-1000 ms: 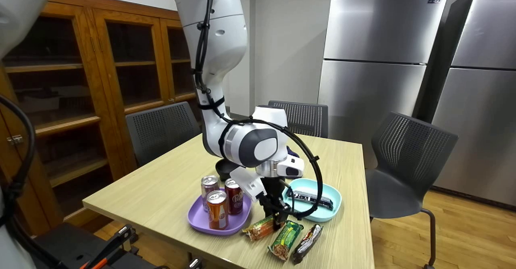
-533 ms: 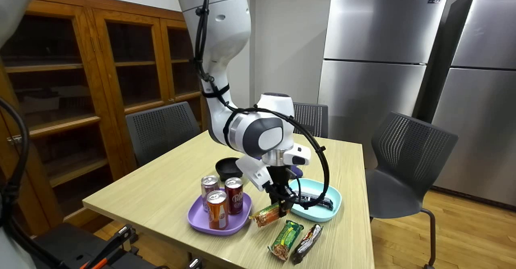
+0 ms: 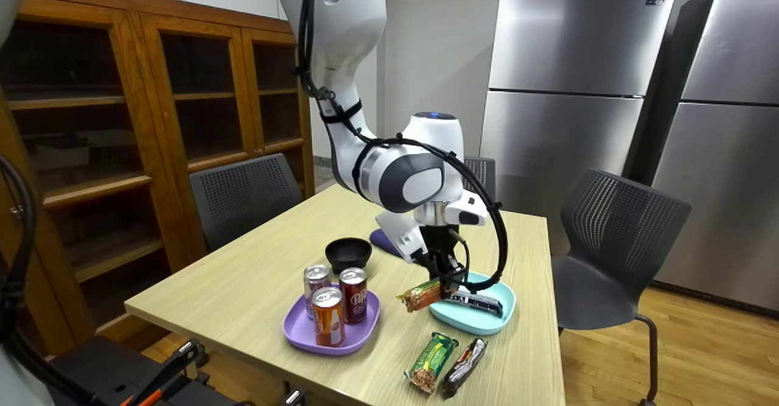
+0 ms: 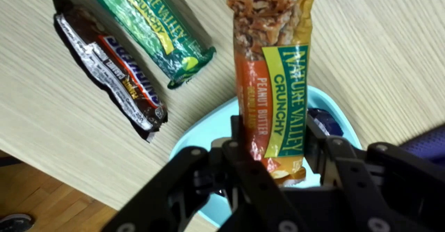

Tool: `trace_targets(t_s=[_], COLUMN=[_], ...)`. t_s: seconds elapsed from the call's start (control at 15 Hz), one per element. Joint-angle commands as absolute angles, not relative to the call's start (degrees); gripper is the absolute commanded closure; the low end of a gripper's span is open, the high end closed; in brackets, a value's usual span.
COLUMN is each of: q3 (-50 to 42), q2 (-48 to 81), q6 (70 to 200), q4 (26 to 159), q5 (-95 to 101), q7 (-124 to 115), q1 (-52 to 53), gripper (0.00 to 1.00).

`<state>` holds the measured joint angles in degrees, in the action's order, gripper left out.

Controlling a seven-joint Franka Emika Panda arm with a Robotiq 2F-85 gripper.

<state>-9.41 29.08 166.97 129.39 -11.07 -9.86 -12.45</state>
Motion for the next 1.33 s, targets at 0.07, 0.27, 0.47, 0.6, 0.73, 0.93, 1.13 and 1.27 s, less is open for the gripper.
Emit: trace_targets(t_s=[0.07,0.27,0.47,0.6,0.73,0.93,1.13,1.27], q3=[-9.13,-10.58,-11.86,-12.76,-13.43,-14.61,-15.38,-15.57], q2=[30.54,33.30,36.30,38.34,40.07,42.58,44.57,45.29], q6=[164.50,164.06,164.36,164.63,164.63,165.07,165.01,164.55], q4=[123.76,119.94,116.73,114.98,113.61,111.96,110.67,110.24], q5=[-14.41,-16.00,-17.36,-18.14,-18.81,-20.07,-21.31,-21.80], q7=[-13.07,-17.61,-22.20,-24.90,-27.16,-30.41,-32.84,-33.87], q1=[-12.76,-11.92,-11.29,-10.82,-10.63,-10.13,-9.94,-9.92], gripper=[0.83,0.83,0.83,0.83,0.83,0.83,0.83,0.83])
